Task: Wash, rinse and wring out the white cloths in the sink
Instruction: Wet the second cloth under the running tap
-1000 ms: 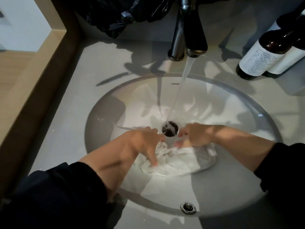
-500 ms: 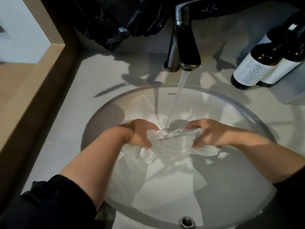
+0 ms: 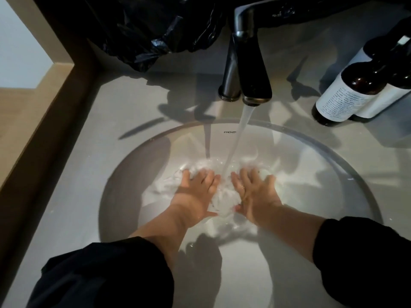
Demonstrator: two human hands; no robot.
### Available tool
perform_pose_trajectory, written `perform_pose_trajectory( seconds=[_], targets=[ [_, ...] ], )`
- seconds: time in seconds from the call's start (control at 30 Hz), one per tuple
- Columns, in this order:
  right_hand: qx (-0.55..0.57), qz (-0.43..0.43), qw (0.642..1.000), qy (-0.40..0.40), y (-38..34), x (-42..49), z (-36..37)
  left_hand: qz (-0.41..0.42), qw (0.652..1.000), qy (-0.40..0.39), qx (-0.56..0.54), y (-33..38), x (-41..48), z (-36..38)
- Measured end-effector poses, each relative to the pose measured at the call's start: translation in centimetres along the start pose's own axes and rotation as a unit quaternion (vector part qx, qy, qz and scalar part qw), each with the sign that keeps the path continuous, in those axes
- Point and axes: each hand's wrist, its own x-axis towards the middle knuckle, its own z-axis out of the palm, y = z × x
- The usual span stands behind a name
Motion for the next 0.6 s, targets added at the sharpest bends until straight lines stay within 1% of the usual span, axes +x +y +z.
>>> perform_pose_trajectory(
  seconds=[0.1,0.17,0.27,0.3,0.33,0.37,0.4,0.47,0.5,0.57,0.6],
  targets=[
    [-0.003,-0.004,1.000,0.023,0.1,0.5,0.5,0.004,1.000,0.018,0.001,-0.3,0.3,0.3],
    [0.004,-0.009,1.000,0.005,0.4,0.2,0.3,0.001,1.000,0.024,-0.015,-0.5,0.5,0.1],
    [0.072,-0.007,0.996,-0.048,0.8,-0.7,-0.8,-0.002,0.999,0.010,-0.046,-0.8,0.6,-0.9],
    [0.103,-0.003,0.993,-0.052,1.2,-1.3,-1.7,-0.007,0.998,0.001,-0.059,-1.0,0.6,-1.1],
    [0.138,0.003,0.990,-0.038,1.9,-2.1,-2.8,-0.012,0.998,-0.004,-0.069,-1.2,0.5,-1.2],
    [0.185,0.012,0.983,0.004,2.8,-2.9,-4.2,-0.018,0.997,-0.003,-0.073,-1.3,0.4,-1.4],
    [0.244,0.026,0.968,0.055,3.7,-3.8,-5.8,-0.024,0.997,0.001,-0.077,-1.5,0.2,-1.6],
    [0.344,0.070,0.927,0.132,5.5,-5.8,-9.2,-0.035,0.996,-0.007,-0.082,-1.3,-0.6,-2.0],
    [0.374,0.100,0.905,0.174,6.4,-6.6,-10.8,-0.050,0.994,-0.008,-0.102,-1.2,-0.9,-2.4],
    [0.433,0.140,0.845,0.280,8.0,-7.7,-13.7,-0.079,0.981,0.008,-0.179,-0.9,-1.6,-2.9],
    [0.460,0.138,0.812,0.331,8.6,-8.2,-15.1,-0.091,0.971,0.046,-0.216,-0.7,-2.0,-3.0]
  ],
)
